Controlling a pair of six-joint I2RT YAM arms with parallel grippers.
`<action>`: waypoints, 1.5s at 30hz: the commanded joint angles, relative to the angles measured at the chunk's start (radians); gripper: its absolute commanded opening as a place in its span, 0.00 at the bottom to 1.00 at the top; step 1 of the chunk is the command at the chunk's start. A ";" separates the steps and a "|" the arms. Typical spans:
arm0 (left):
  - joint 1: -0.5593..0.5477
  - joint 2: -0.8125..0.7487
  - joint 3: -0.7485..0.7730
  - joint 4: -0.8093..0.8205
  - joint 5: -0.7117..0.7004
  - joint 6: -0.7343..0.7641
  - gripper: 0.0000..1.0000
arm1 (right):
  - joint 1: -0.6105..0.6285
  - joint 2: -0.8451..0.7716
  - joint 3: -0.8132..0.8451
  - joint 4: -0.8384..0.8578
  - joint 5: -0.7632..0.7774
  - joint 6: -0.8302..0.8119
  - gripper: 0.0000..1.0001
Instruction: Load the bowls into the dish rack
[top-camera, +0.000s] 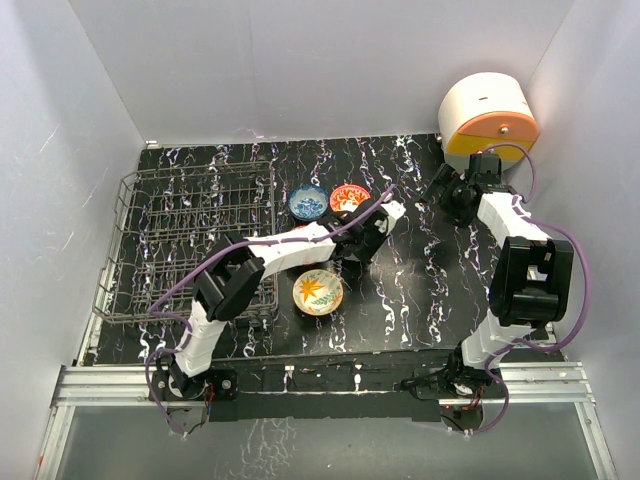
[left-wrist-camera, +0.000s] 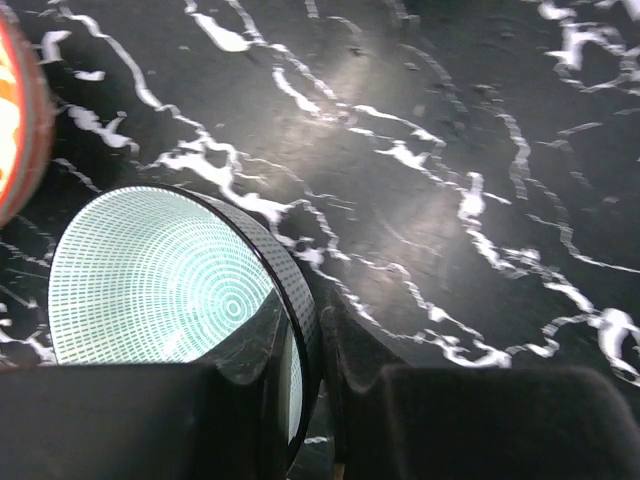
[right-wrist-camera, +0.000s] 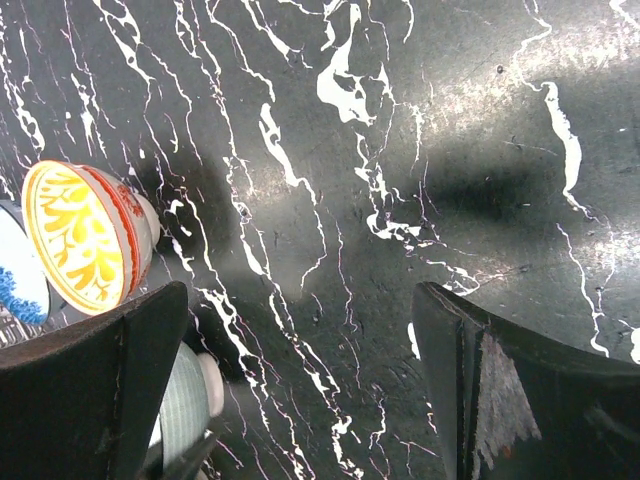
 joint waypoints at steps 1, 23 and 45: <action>-0.029 -0.096 0.163 -0.126 0.086 -0.044 0.00 | -0.010 -0.065 0.001 0.045 0.020 -0.001 0.98; 0.796 -0.576 -0.442 0.603 0.535 -0.845 0.00 | -0.013 -0.062 0.007 0.043 -0.029 0.012 0.95; 0.978 -0.259 -0.715 1.363 0.636 -1.322 0.00 | -0.014 0.001 0.086 0.003 -0.020 -0.012 0.92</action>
